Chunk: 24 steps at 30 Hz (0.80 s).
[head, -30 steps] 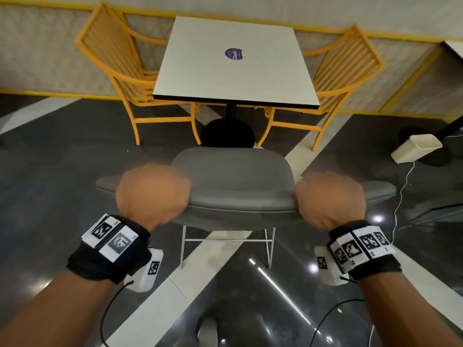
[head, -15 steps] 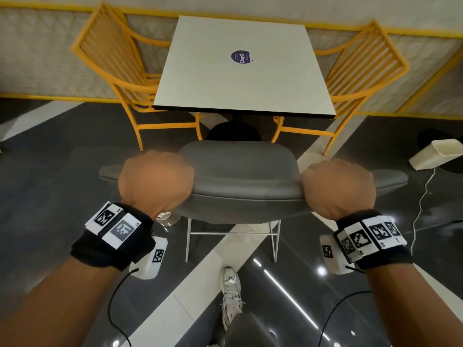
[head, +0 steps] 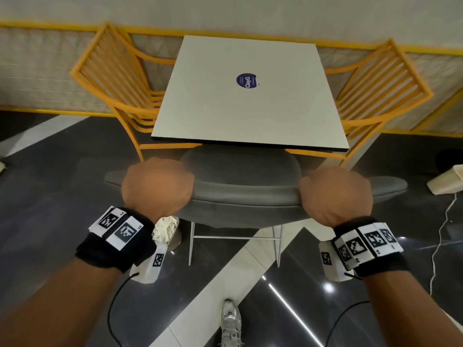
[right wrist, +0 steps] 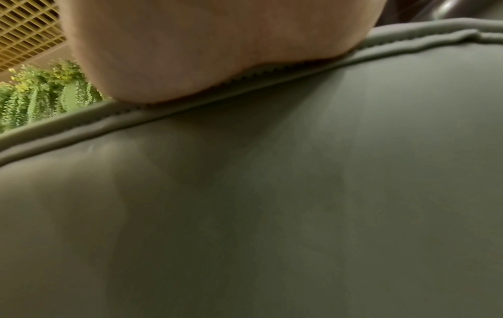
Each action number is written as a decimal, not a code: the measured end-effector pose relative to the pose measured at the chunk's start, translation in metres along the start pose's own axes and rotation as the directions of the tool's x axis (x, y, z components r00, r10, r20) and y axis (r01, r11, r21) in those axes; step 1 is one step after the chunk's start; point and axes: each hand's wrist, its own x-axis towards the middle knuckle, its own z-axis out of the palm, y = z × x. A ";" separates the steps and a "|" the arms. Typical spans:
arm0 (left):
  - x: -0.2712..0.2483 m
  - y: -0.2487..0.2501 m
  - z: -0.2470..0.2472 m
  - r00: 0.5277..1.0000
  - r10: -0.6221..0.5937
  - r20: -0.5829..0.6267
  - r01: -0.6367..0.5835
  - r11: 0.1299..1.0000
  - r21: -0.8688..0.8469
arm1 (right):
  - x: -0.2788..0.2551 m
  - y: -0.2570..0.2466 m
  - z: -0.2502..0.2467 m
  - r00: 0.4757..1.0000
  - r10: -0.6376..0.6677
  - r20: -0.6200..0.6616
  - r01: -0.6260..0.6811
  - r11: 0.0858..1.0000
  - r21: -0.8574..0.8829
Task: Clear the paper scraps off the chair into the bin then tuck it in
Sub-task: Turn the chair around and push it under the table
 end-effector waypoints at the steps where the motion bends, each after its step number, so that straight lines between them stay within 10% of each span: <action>1: 0.008 -0.001 0.001 1.000 0.001 -0.005 -0.001 1.000 0.002 | 0.008 0.000 0.001 1.000 -0.010 -0.004 0.010 1.000 -0.004; 24: 0.110 0.001 0.031 0.992 0.002 -0.125 -0.010 0.998 -0.069 | 0.118 0.019 0.032 0.999 0.024 -0.029 -0.023 0.999 0.043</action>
